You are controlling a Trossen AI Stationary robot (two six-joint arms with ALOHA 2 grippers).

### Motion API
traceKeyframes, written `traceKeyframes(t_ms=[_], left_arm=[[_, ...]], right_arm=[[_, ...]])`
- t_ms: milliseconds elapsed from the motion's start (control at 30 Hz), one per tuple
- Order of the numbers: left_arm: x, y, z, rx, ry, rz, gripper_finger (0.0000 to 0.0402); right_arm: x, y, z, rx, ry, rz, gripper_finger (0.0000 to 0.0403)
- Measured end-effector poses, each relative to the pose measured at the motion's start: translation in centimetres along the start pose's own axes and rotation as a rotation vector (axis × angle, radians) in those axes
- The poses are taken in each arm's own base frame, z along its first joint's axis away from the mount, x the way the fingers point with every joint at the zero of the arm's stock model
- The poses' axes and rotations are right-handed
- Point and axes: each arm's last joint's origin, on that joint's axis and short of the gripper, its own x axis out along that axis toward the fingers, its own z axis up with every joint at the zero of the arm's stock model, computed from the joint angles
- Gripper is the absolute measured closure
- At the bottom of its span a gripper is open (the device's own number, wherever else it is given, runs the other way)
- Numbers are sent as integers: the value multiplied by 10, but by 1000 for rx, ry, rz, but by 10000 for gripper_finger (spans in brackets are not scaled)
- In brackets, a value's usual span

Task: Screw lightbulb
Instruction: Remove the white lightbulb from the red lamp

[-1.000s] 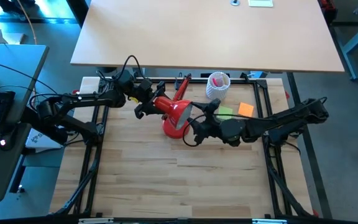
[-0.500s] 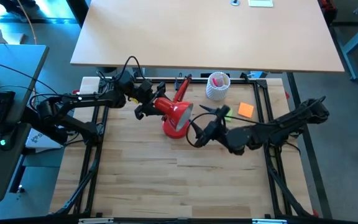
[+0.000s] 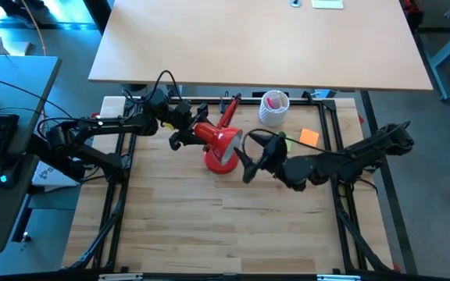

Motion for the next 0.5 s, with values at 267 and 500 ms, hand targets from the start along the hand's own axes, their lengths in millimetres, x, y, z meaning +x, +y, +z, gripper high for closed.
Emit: traceKeyframes(t_ms=[267, 500], left_arm=[[0, 1, 0, 17, -3, 15, 152], [0, 1, 0, 23, -8, 33, 152]], right_arm=[[24, -15, -3, 196, 71, 62, 82], [40, -29, -3, 212, 102, 72, 82]])
